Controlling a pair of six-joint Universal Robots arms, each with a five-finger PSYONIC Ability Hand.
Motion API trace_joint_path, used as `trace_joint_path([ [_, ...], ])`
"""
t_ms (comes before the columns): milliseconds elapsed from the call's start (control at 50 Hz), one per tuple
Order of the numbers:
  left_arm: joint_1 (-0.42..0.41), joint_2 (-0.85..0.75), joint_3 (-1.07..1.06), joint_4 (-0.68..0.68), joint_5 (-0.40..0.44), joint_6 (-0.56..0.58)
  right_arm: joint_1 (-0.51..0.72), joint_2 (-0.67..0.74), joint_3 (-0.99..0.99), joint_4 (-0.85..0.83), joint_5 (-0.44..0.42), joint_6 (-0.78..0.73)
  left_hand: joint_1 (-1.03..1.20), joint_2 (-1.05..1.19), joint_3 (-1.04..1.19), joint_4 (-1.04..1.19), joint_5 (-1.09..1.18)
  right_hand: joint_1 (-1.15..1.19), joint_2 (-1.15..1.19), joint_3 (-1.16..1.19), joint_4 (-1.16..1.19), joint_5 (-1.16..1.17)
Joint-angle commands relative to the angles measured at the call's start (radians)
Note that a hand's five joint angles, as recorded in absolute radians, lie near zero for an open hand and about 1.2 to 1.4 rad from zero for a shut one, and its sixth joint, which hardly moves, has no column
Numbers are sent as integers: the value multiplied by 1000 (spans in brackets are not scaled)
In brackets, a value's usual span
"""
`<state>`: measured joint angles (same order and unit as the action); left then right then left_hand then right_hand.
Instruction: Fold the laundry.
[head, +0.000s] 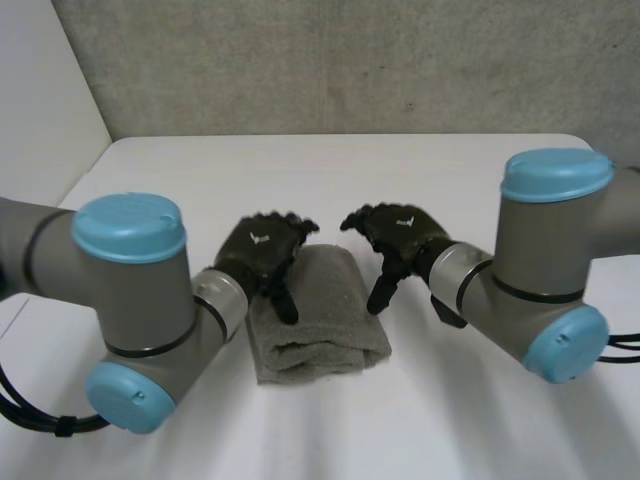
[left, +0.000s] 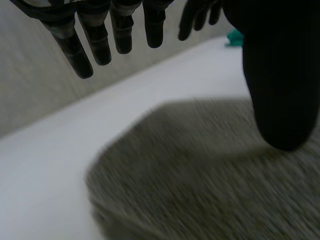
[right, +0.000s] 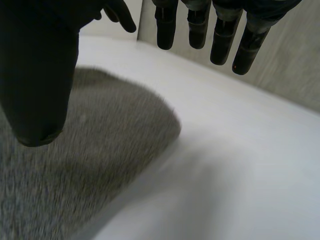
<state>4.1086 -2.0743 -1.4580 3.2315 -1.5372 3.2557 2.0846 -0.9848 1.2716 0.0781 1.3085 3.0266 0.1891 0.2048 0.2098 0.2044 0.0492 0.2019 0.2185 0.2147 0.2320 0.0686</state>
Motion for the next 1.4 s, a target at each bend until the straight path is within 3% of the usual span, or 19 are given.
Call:
trace_joint_path([
  [20, -1, -49, -8, -81, -78, 13, 9, 144, -81, 61, -23, -12, 7, -9, -14, -8, -28, -27, -44, -40, -57, -69],
  [120, 4, -50, -25, -84, -106, 39, 9, 179, -98, 81, -61, -28, 7, -9, -14, -8, -28, -27, -44, -40, -57, -69],
  [340, 19, -46, -62, -98, -107, 186, 14, 183, -97, 85, -40, -157, -5, -21, -26, -20, -40, -27, -44, -40, -57, -69],
  [520, 36, 54, -24, -88, -80, 205, 0, 23, 15, 39, -45, -141, -2, -18, -23, -17, -37, -27, -44, -40, -57, -69],
  [660, 48, 163, 53, -96, 112, 187, 0, -175, 222, -162, 35, -123, -5, -21, -26, -20, -40, -27, -44, -40, -57, -69],
  [740, 67, 206, 108, -110, 213, 142, 17, -225, 300, -189, 67, -124, -5, -21, -26, -20, -40, -27, -44, -40, -57, -69],
  [940, 81, 192, 261, -259, 426, 55, 156, -193, 407, -288, 72, -132, -2, -18, -23, -17, -37, -27, -44, -40, -57, -69],
  [1120, 73, 155, 289, -262, 427, 49, 232, -98, 390, -383, 147, -153, -2, -18, -23, -17, -37, -27, -44, -40, -57, -69],
  [1300, 70, 145, 294, -274, 307, 47, 267, -8, 347, -415, 198, -247, 7, -9, -14, -8, -28, -27, -44, -40, -57, -69],
  [1400, 68, 143, 312, -312, 290, 47, 269, 9, 339, -443, 196, -247, 7, -9, -14, -8, -28, -27, -44, -40, -57, -69],
])
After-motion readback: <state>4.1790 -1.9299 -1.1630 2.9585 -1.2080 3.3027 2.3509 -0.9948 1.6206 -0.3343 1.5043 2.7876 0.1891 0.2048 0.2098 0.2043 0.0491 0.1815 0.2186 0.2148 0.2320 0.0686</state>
